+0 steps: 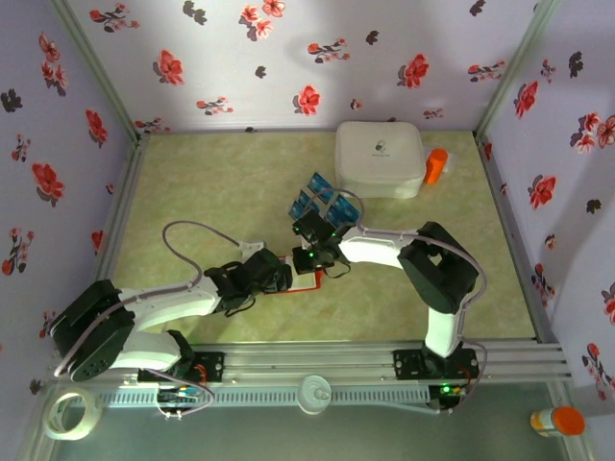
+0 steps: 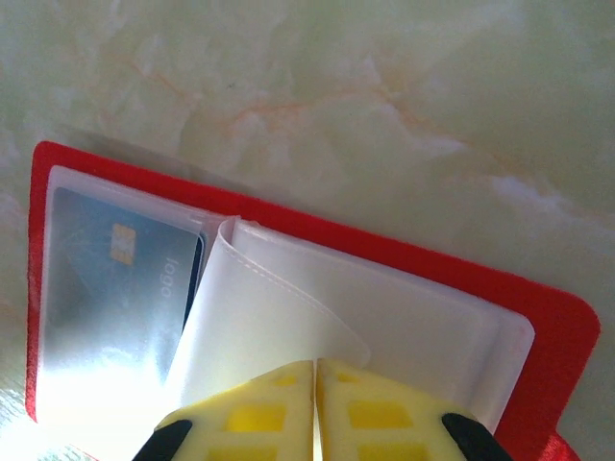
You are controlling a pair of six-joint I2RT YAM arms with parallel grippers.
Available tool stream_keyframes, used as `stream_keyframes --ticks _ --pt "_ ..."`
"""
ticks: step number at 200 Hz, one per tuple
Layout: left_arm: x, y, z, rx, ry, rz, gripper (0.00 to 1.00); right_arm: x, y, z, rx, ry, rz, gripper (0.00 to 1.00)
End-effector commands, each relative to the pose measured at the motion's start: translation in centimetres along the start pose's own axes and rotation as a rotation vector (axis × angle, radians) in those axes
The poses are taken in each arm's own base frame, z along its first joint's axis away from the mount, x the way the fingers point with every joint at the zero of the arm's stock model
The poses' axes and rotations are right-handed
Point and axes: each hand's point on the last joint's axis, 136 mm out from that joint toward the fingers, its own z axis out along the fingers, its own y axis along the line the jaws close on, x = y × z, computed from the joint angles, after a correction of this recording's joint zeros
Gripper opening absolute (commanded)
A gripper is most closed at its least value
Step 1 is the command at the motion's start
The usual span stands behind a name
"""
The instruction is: Put the credit cards into the card holder
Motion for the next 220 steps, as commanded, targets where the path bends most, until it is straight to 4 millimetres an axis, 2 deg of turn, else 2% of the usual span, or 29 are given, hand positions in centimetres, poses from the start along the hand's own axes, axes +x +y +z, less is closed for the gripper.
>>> stream_keyframes --ticks 1,108,220 --pt "-0.2 0.1 -0.2 0.001 -0.022 0.016 1.0 1.2 -0.5 0.5 0.011 0.023 0.03 0.1" --pt "-0.1 -2.3 -1.2 0.155 -0.039 0.07 1.0 0.8 0.5 0.0 -0.044 0.009 0.054 0.11" --pt "2.9 0.4 0.9 0.069 0.029 0.088 1.0 0.2 0.8 -0.3 -0.136 -0.013 0.129 0.11"
